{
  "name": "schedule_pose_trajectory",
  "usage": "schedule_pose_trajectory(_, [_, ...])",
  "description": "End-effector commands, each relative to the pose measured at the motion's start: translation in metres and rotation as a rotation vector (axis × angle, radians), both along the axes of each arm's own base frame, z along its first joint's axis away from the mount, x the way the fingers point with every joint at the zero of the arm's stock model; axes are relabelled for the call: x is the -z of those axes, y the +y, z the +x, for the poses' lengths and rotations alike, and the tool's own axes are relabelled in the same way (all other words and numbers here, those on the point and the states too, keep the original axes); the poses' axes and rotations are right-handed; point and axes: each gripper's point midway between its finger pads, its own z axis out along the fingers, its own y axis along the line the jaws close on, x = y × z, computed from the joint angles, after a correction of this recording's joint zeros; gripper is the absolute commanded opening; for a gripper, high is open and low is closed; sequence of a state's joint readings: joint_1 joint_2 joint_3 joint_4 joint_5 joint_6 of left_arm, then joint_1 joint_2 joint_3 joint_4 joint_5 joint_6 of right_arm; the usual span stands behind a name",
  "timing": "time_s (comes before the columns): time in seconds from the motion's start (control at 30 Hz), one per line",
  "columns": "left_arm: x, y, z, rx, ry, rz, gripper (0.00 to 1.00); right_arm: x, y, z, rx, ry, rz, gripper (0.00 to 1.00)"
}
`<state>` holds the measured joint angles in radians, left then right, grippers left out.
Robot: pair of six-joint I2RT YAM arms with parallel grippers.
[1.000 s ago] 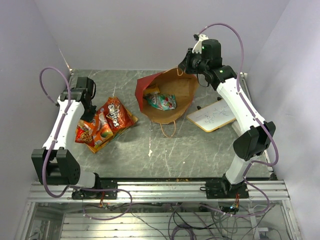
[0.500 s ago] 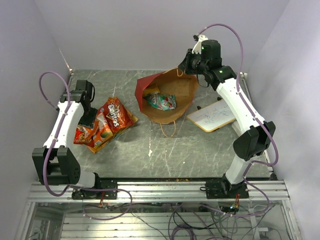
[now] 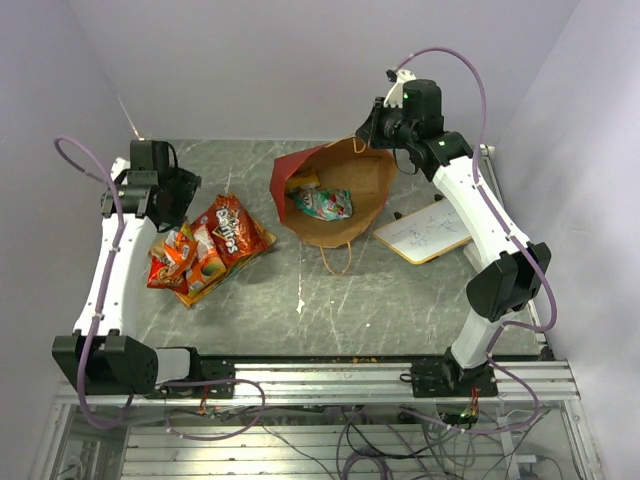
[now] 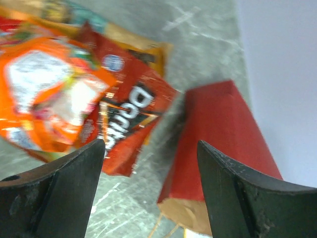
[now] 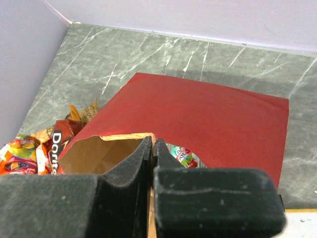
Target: Take the snacks out of the paper bag
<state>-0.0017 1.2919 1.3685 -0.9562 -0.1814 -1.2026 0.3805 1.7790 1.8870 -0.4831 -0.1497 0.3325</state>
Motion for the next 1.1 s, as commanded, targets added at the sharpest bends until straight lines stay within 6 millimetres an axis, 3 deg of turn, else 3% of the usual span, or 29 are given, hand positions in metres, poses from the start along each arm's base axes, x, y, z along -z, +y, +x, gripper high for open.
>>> schedule_pose_trajectory(0.0, [-0.063, -0.053, 0.041, 0.260, -0.329, -0.002, 0.84, -0.015, -0.002, -0.002, -0.004, -0.037, 0.016, 0.00])
schedule_pose_trajectory(0.1, [-0.103, -0.105, 0.051, 0.438, -0.485, 0.105, 0.82, -0.014, -0.003, -0.002, -0.003, -0.035, 0.013, 0.00])
schedule_pose_trajectory(0.2, [-0.120, -0.169, 0.044, 0.629, -0.563, 0.216, 0.79, -0.013, -0.004, -0.002, 0.001, -0.036, 0.008, 0.00])
schedule_pose_trajectory(0.37, [-0.105, -0.265, 0.011, 0.981, -0.666, 0.390, 0.74, -0.018, -0.007, -0.002, 0.010, -0.048, 0.001, 0.00])
schedule_pose_trajectory(0.5, [-0.077, -0.319, -0.017, 1.225, -0.729, 0.545, 0.73, -0.023, -0.009, -0.002, 0.016, -0.058, 0.001, 0.00])
schedule_pose_trajectory(0.57, [-0.054, -0.334, -0.022, 1.337, -0.704, 0.644, 0.72, -0.023, -0.010, -0.003, 0.019, -0.059, -0.001, 0.00])
schedule_pose_trajectory(0.7, [-0.010, -0.347, -0.017, 1.471, -0.630, 0.766, 0.70, -0.023, -0.012, -0.004, 0.022, -0.059, -0.005, 0.00])
schedule_pose_trajectory(0.93, [0.052, -0.350, 0.010, 1.564, -0.501, 0.937, 0.67, -0.026, -0.014, -0.006, 0.029, -0.064, -0.006, 0.00])
schedule_pose_trajectory(1.07, [0.079, -0.340, 0.033, 1.539, -0.388, 0.970, 0.67, -0.028, -0.016, -0.008, 0.033, -0.068, -0.011, 0.00])
